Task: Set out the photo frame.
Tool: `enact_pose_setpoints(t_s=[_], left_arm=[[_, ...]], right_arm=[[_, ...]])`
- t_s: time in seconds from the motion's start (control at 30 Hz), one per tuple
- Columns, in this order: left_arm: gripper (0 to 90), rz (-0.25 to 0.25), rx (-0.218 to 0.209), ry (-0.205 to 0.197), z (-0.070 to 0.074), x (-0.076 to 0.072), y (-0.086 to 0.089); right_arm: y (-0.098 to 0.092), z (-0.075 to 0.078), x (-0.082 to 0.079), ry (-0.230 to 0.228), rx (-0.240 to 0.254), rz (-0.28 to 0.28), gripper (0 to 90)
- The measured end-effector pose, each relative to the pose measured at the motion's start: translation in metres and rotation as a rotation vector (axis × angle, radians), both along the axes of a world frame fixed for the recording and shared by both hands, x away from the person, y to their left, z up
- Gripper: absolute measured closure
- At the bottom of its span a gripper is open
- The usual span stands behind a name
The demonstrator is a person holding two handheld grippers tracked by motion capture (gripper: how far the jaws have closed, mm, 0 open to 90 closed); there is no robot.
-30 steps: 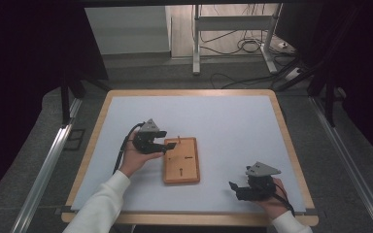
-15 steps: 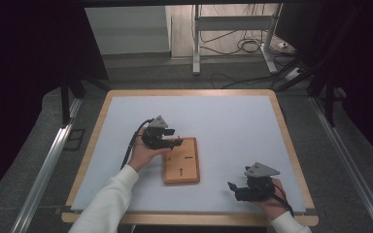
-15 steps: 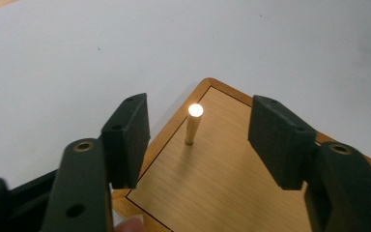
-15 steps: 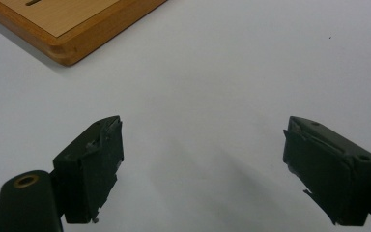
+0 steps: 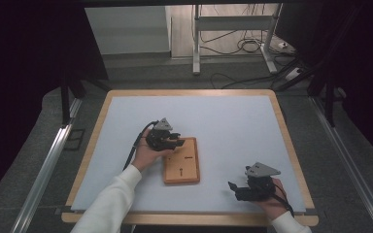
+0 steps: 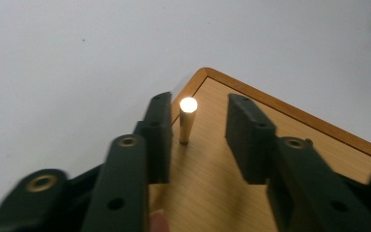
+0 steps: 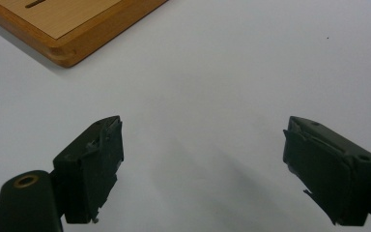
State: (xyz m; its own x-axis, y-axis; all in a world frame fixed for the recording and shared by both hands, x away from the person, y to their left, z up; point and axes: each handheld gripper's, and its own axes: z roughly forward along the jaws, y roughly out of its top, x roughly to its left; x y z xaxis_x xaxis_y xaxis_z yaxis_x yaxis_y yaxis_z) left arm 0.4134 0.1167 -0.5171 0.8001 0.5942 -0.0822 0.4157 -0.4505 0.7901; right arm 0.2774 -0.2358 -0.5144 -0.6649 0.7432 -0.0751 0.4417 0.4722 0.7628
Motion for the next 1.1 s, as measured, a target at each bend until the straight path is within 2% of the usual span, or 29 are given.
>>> enact_pose_setpoints(t_s=[0.37, 0.5, 0.73, 0.8, 0.9, 1.07, 1.1], left_arm=[[83.2, 0.023, 0.005, -0.001, -0.006, 0.005, -0.001], [84.2, 0.027, 0.017, -0.008, -0.005, 0.004, -0.002], [84.3, 0.019, 0.009, -0.002, -0.005, 0.006, -0.002], [84.2, 0.020, -0.004, 0.014, -0.006, 0.007, -0.001], [83.9, 0.005, -0.020, 0.059, -0.005, 0.012, 0.000], [83.3, -0.019, -0.020, 0.079, -0.004, 0.016, 0.002], [83.3, -0.019, -0.033, 0.086, -0.005, 0.017, 0.002]], right_arm=[[-0.001, -0.001, 0.001, 0.002, -0.002, 0.000, 14.6], [-0.001, -0.001, 0.001, 0.004, 0.002, -0.002, 14.6], [-0.001, -0.001, 0.002, 0.004, 0.000, 0.003, 14.6], [-0.001, -0.001, 0.002, 0.004, 0.000, 0.004, 14.6], [0.000, -0.002, 0.002, 0.006, 0.003, 0.006, 14.6], [0.002, -0.001, 0.001, -0.001, -0.003, 0.015, 14.6], [0.003, -0.001, 0.001, -0.003, -0.004, 0.014, 14.6]])
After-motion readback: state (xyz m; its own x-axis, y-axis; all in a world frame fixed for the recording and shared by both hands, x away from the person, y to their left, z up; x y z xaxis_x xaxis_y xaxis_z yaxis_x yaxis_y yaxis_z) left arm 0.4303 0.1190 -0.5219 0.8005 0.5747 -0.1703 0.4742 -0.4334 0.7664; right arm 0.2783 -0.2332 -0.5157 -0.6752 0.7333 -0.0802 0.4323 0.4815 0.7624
